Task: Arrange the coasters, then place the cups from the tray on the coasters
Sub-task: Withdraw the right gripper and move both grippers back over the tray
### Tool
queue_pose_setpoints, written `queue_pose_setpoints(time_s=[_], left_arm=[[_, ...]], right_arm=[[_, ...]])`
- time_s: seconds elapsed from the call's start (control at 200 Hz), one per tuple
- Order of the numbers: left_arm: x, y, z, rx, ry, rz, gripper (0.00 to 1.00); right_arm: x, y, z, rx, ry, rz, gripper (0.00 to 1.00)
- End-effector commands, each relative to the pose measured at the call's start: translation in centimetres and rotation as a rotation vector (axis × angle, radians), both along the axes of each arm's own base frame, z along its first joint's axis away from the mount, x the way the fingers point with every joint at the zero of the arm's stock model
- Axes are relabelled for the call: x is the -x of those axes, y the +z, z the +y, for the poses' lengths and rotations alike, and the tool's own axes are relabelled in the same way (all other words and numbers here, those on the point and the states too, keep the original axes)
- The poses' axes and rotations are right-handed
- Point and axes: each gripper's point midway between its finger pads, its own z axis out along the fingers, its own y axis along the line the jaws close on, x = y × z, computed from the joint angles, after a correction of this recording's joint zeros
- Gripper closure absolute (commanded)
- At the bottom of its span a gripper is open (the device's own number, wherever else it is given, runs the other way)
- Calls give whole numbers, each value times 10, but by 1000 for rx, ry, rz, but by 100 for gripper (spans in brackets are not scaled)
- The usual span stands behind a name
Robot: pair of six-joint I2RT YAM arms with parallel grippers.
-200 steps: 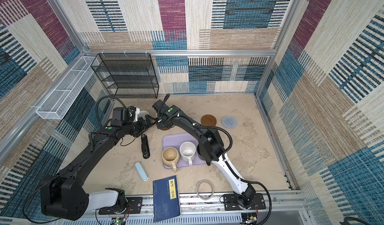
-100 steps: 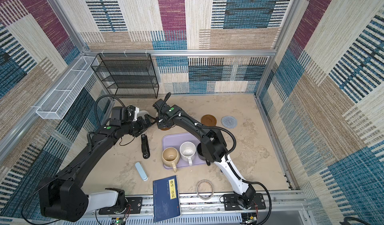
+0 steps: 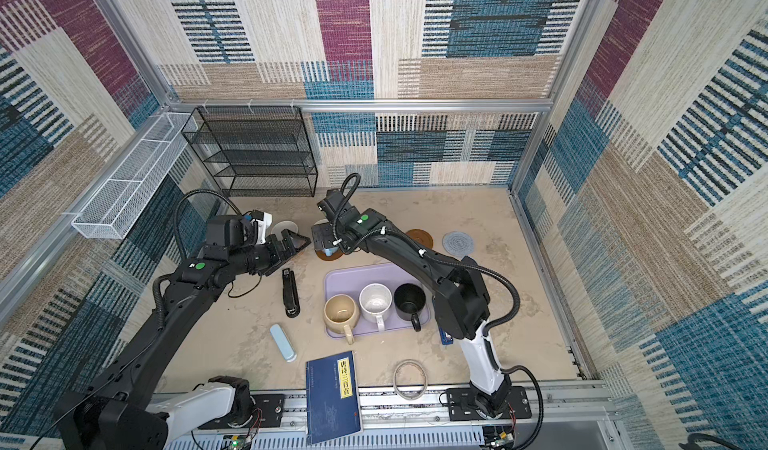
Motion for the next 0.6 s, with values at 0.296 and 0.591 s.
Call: queue_pose_setpoints(time_s=[0.296,0.591], left_arm=[[47,-8,-36,-43,-81,39,1],[90,-45,-47,-298,-135,148,0]], right_arm=[[39,43,-59,-89,4,-251,0],[92,38,-98,-103,82,-228,1]])
